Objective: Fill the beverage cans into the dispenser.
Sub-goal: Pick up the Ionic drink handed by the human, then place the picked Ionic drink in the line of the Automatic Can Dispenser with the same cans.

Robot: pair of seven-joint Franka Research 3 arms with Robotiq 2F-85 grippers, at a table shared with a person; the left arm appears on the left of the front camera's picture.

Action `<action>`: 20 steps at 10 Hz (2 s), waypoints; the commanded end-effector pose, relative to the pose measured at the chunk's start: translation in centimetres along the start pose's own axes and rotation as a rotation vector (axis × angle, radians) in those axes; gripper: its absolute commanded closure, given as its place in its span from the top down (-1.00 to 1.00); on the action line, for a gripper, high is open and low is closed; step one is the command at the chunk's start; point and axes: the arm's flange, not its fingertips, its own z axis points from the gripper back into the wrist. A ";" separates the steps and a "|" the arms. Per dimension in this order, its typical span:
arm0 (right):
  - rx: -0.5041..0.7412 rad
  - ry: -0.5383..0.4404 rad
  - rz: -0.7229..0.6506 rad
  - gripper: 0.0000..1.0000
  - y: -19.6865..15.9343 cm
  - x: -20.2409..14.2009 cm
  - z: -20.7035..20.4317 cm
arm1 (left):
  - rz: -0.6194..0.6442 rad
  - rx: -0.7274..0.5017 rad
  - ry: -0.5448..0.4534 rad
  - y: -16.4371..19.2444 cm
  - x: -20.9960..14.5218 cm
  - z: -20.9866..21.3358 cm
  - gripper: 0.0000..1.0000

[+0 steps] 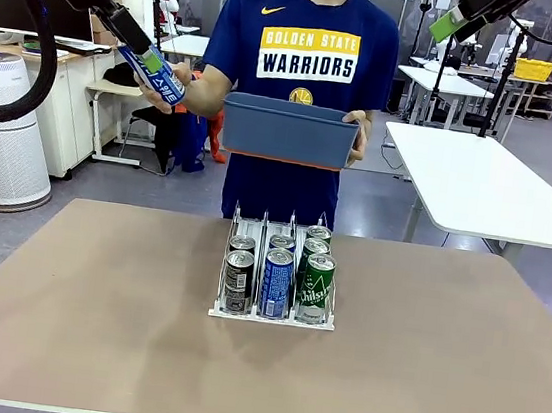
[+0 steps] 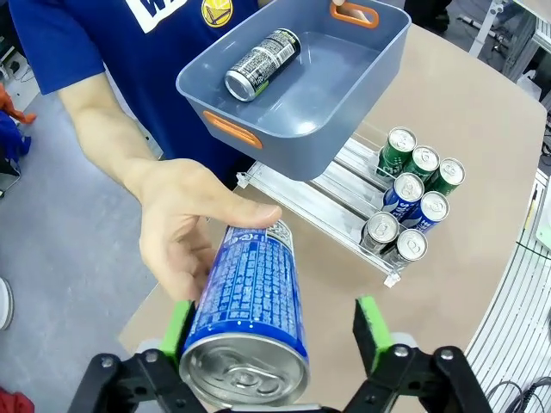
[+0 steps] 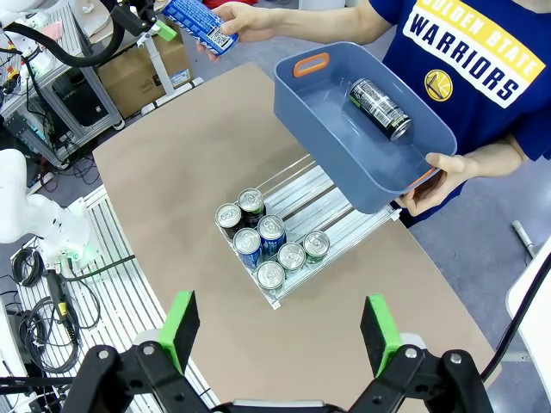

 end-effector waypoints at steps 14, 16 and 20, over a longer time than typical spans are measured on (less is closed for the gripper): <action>0.008 0.006 0.002 1.00 0.1 -0.1 0.0 | 0.015 0.039 -0.011 0.0 0.4 1.0 -1.00; 0.008 0.006 0.002 1.00 0.1 -0.1 0.0 | 0.015 0.039 -0.011 0.0 0.4 1.0 -1.00; 0.008 0.006 0.002 1.00 0.1 -0.1 0.0 | 0.015 0.039 -0.011 0.0 0.4 1.0 -1.00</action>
